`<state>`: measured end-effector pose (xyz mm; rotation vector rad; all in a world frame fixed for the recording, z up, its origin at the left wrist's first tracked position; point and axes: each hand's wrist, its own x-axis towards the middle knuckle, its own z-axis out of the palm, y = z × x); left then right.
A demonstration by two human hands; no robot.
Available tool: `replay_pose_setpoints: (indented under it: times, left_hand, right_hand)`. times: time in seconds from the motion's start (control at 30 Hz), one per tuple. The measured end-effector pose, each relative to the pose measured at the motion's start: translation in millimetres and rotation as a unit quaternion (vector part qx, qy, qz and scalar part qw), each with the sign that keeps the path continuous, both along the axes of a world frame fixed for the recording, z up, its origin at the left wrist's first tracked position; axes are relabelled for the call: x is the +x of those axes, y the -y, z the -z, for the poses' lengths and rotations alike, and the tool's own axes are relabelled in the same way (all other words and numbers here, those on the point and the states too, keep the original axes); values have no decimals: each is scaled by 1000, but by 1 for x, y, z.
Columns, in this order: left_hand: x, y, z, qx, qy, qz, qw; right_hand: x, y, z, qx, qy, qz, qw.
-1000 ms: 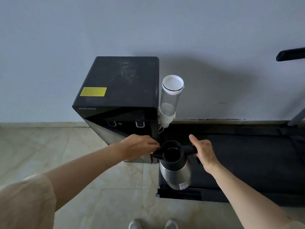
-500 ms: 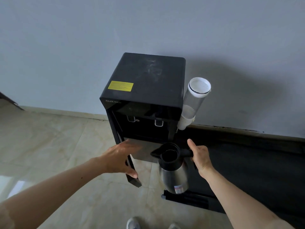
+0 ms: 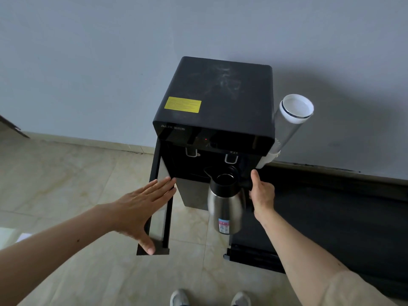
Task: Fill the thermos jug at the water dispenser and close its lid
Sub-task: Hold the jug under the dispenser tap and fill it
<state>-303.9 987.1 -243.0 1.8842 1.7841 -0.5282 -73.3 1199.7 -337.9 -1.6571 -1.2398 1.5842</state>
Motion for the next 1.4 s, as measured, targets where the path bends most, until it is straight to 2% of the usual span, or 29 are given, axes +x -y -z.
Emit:
replay_pose_setpoints:
  times: [0.13,0.33,0.4,0.5,0.63,0.77,1.03,1.23,1.4]
  left_hand:
    - [-10,4,-5,-6,-3,20,1000]
    - [2,1,1,16,-36,-86,996]
    - [12,-12,8,17,6,-110,994]
    - [28,-44,22,5,122,-165,979]
    - [51,-88,48,-11,257,-259,931]
    - [69,-116,73,-12,336,-317,887]
    - [83,-141,95,21,399,-383,833]
    - [84,-150,100,11,398,-375,837]
    - [87,-158,100,17,417,-387,822]
  right_hand:
    - [-7,-1,-3,5,3,14,1000]
    - [-12,1,-1,-2,25,48,999]
    - [-10,-1,1,-7,27,57,998]
    - [-7,-7,5,-3,30,72,997]
    - [-5,-15,20,-2,33,80,996]
    - [-7,-22,33,5,34,71,997]
    - [-17,-33,47,17,12,59,998]
    - [-18,-37,54,45,13,68,997]
    - [-19,-41,53,42,-2,97,994]
